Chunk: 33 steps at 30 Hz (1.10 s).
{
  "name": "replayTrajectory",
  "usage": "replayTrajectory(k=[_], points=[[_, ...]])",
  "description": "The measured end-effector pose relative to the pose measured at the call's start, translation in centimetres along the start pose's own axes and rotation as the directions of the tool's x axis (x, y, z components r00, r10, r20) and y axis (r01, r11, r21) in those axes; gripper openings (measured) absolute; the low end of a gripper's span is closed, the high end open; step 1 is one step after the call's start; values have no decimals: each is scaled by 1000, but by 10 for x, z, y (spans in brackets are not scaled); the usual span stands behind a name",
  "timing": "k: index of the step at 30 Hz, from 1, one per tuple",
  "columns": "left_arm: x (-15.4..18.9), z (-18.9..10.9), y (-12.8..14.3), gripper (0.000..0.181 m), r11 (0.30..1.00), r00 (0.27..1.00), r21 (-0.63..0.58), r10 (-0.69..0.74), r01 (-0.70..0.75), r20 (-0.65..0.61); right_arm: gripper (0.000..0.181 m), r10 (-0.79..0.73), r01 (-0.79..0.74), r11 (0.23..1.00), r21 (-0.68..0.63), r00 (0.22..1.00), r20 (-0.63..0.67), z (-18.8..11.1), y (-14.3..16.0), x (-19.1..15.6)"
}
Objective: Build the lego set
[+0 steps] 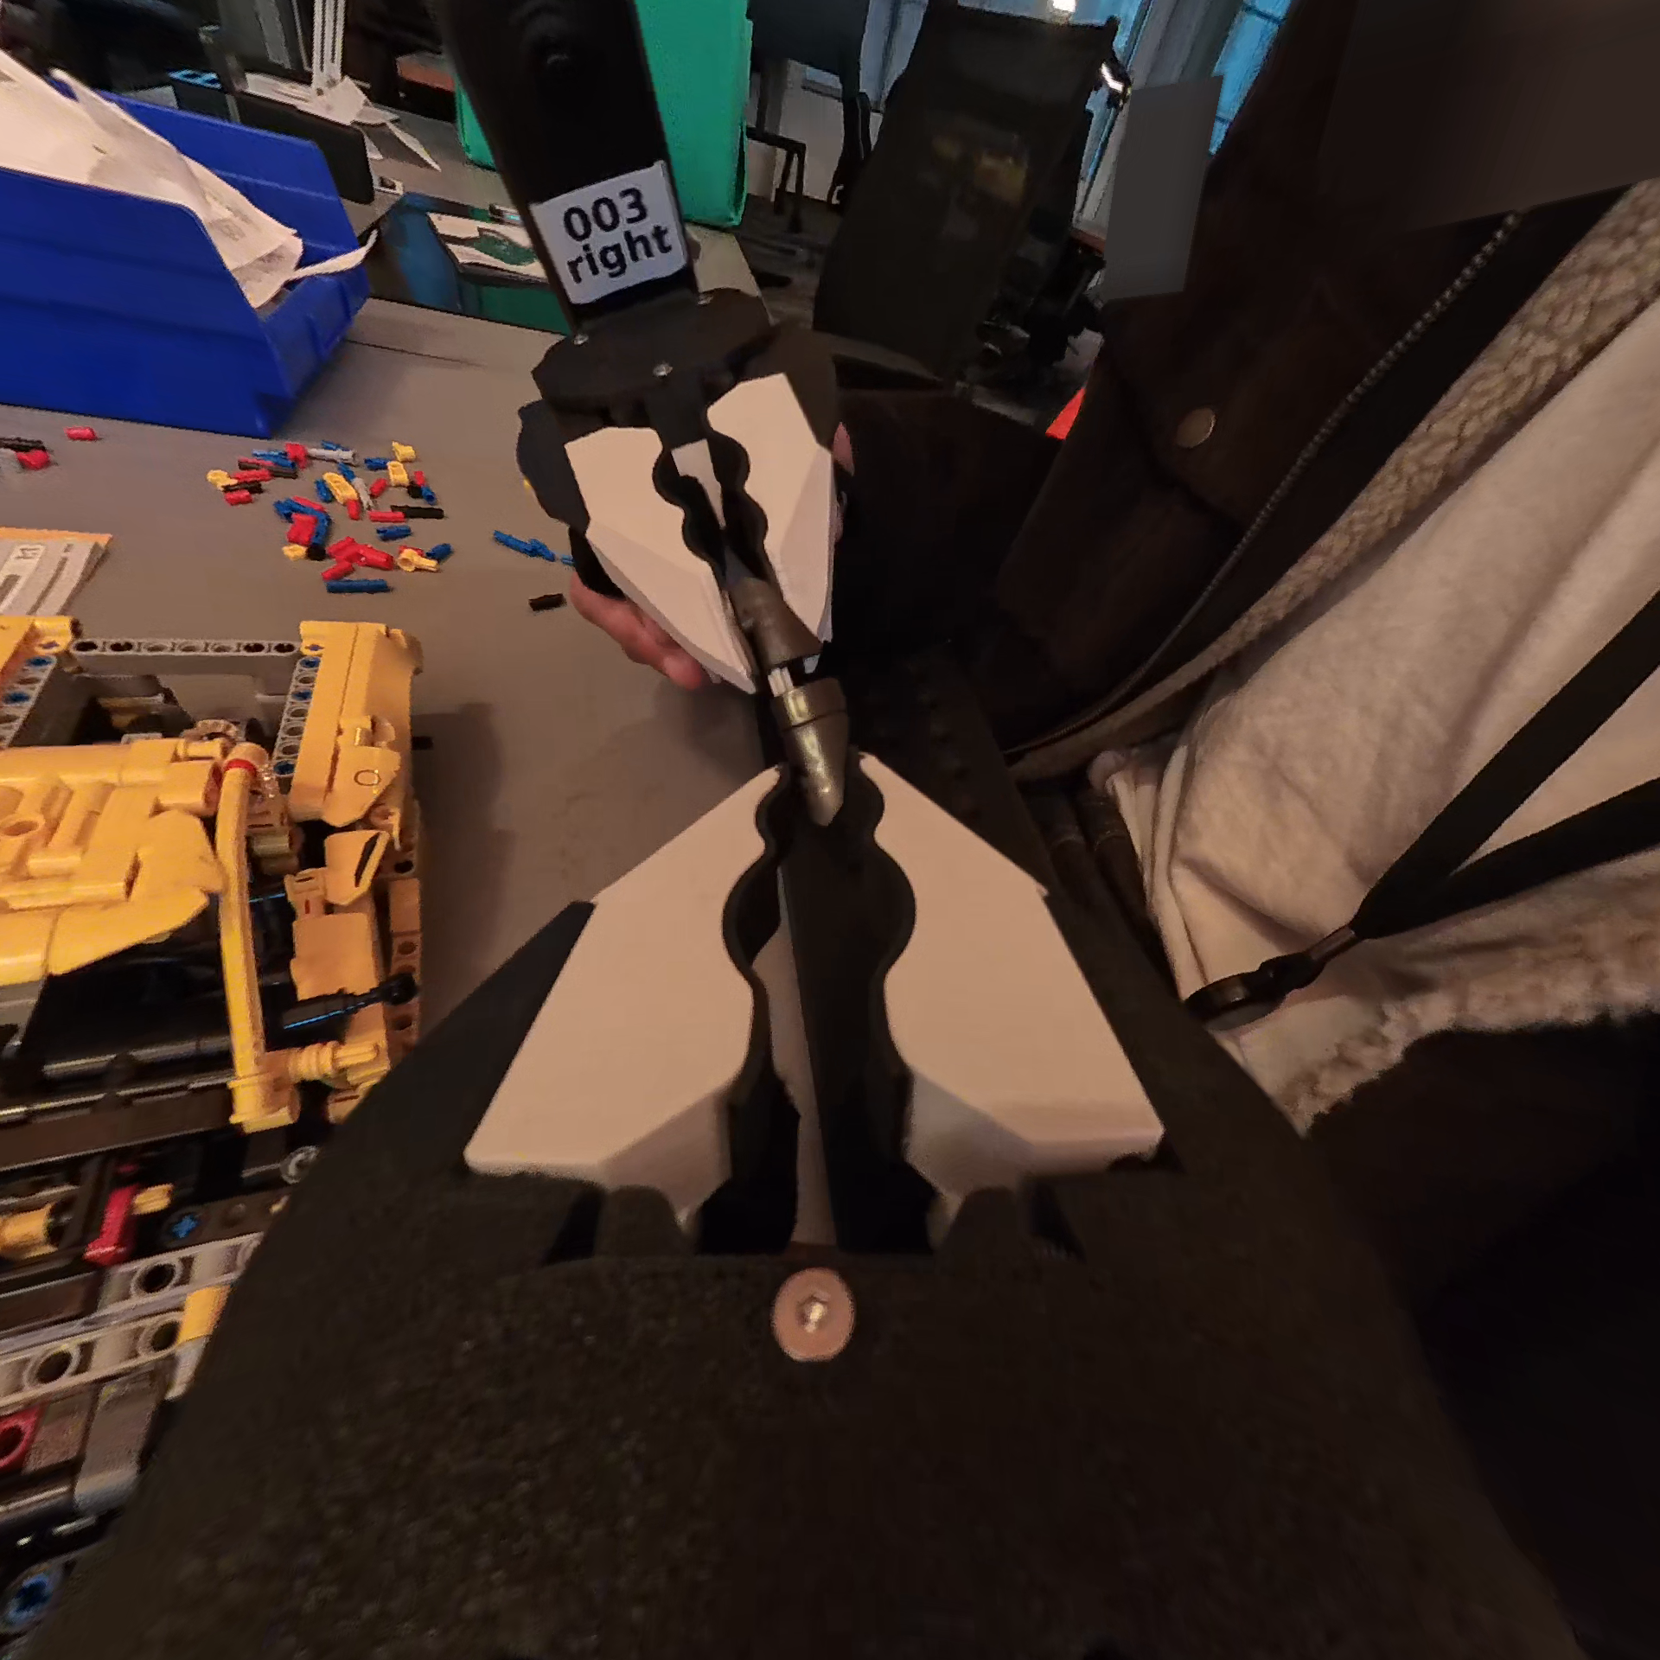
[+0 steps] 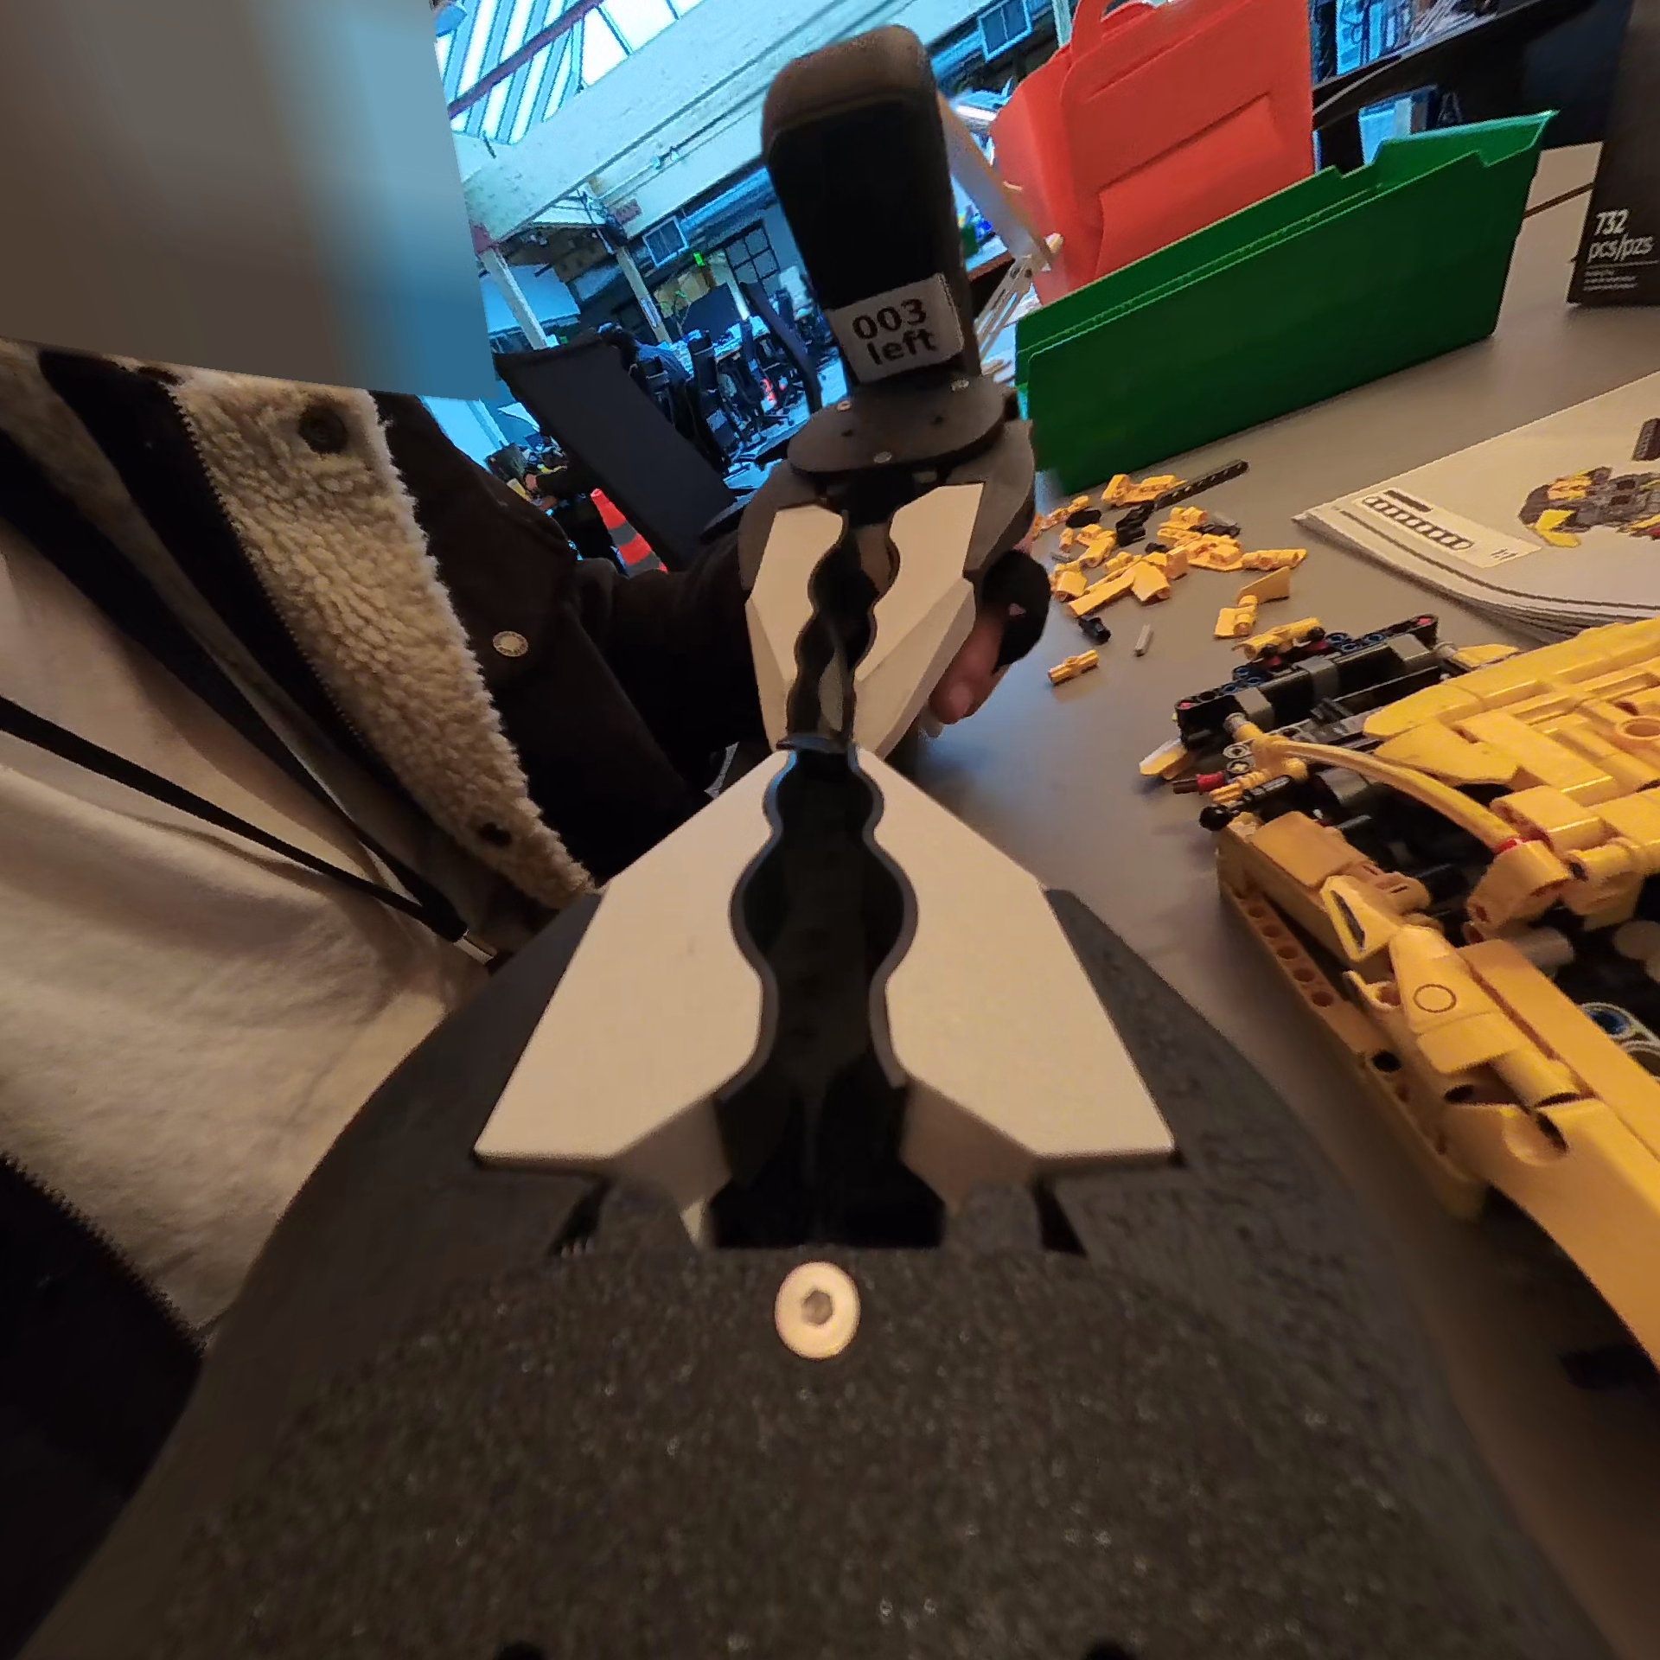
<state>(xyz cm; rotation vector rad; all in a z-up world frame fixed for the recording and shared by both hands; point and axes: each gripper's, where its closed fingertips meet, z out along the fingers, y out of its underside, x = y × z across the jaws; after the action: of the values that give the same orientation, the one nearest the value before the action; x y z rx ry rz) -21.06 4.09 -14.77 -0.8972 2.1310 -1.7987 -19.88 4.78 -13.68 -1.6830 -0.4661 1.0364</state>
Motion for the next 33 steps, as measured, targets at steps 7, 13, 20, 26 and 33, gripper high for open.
replayTrajectory(k=[7,13,20,26,33], points=[[2,4,9,9,997,999,-54,46,-46,2,7,42,-41,998,-41,999,16,4,9,0],[3,4,8,9,997,999,-55,52,-52,-6,7,43,-42,998,-37,999,22,6,9,-1],[-1,6,12,9,995,998,-79,58,-57,16,7,47,-47,997,-53,999,-4,6,12,3],[-34,-3,6,9,997,974,-55,72,-62,213,46,45,-48,999,-13,988,-149,0,4,29],[-88,-21,22,9,908,724,-351,400,-229,562,53,-143,117,990,-84,843,-518,-9,-2,71]])
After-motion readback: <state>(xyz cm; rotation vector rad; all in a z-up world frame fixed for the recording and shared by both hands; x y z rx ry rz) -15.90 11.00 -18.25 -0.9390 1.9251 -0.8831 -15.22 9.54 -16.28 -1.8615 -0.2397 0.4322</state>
